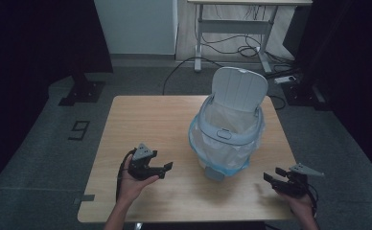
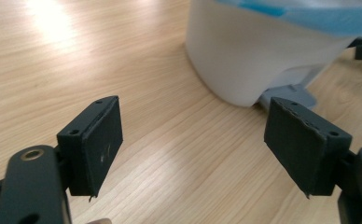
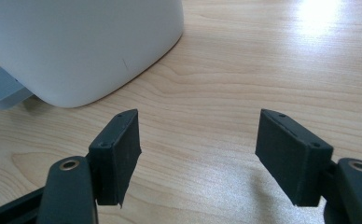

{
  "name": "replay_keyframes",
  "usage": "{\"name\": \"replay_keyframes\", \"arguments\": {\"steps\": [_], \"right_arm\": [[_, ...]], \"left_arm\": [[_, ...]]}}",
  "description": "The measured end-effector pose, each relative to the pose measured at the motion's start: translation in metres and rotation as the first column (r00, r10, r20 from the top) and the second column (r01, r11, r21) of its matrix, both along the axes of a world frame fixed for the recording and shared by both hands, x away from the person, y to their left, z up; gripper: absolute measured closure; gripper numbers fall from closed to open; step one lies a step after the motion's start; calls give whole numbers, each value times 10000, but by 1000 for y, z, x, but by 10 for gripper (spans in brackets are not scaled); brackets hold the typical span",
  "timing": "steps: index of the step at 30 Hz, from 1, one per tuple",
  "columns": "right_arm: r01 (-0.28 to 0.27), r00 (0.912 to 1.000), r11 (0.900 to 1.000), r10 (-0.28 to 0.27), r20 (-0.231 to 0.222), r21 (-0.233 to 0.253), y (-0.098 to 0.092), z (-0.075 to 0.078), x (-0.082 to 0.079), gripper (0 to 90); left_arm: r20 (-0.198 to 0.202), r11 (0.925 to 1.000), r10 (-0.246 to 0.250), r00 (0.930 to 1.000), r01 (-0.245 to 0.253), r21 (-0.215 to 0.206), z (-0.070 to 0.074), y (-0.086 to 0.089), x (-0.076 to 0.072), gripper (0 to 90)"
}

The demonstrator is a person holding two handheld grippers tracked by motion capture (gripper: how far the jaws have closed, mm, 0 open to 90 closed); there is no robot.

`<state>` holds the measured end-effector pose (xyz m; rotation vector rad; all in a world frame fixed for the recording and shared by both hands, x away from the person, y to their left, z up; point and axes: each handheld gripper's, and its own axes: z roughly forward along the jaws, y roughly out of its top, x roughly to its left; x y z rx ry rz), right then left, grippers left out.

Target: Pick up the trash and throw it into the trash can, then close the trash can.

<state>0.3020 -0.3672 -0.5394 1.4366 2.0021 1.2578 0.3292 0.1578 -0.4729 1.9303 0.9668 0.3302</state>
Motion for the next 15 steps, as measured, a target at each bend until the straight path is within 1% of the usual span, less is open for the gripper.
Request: {"name": "replay_keyframes", "arguments": {"steps": [1, 4, 7, 10, 13, 15], "right_arm": [[-1, 10000, 10000, 1, 14, 6, 0, 0, 0, 301], [19, 10000, 10000, -19, 67, 3, 0, 1, 0, 301], [39, 9997, 10000, -40, 237, 42, -1, 5, -1, 301], [-13, 9991, 9995, -1, 434, 313, -1, 13, -1, 299], [-128, 9982, 9992, 106, 599, 367, 3, 20, 0, 298], [-238, 9971, 9989, 208, 735, 405, 5, 27, 0, 298]], "left_arm": [[-56, 10000, 9, 10000, -9, -71, -1, 1, 0, 196], [-41, 10000, 52, 10000, -53, -15, -3, 2, 0, 196], [-51, 10000, 60, 10000, -60, -26, -5, 3, -1, 196], [-72, 10000, 58, 10000, -59, -37, -5, 3, 0, 196], [-102, 10000, 32, 9999, -31, 70, -7, 4, 0, 196], [-115, 10000, 25, 9999, -24, 34, -7, 4, -1, 196]]}}
